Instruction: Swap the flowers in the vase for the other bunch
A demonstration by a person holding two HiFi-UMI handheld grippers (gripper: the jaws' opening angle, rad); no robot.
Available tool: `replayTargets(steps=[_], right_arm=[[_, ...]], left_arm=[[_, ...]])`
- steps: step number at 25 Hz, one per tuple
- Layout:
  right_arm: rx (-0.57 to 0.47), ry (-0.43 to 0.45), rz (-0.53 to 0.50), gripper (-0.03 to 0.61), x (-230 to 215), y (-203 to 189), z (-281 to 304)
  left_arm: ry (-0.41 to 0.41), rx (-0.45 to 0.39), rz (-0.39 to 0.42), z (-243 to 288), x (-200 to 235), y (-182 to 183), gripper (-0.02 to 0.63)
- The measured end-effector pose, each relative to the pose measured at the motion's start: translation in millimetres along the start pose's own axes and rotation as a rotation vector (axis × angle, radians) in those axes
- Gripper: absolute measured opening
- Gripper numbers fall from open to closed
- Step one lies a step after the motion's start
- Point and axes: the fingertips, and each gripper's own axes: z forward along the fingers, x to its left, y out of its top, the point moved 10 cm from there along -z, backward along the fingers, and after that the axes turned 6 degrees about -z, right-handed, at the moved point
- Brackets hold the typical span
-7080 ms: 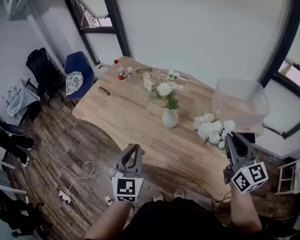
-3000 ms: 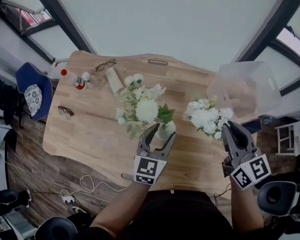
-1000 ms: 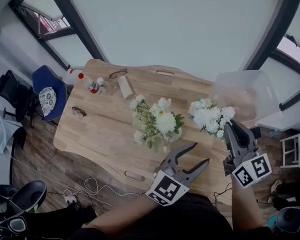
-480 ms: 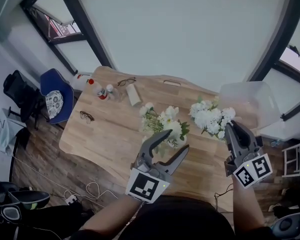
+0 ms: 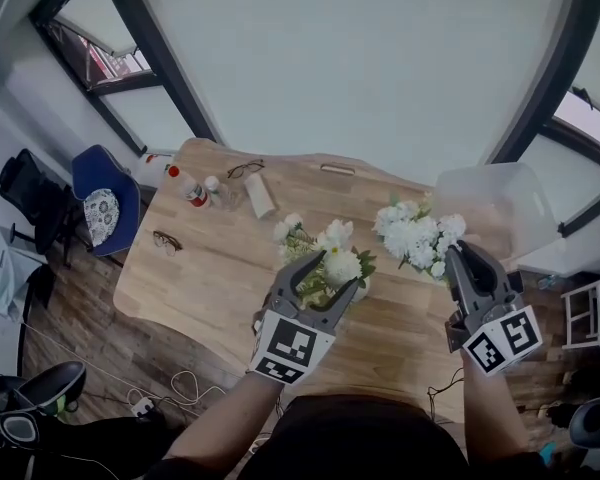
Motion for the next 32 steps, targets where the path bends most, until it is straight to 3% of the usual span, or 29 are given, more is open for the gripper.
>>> replayTargets(steps=[8,13,15,32], right_arm=[[0.012,-0.018,0.012,0.066,-3,-6,3],[0.013,-0.021,0.014,0.066,-3,-8,3],[0.013,-0.021,0.016,0.066,-4,-8,3],[-0.014,0.004,0.018,0.066,-1,-3,1]], left_arm=[[-0.008,0.060,-0.004,19,0,-18,0.237],[0.003,0.047,-0.007,17,0,-18,0.063],[0.002,0.040,-0.001,16,0,-17,0.047],[0.052,-0.049,0.068,-3,2,12,0.037]])
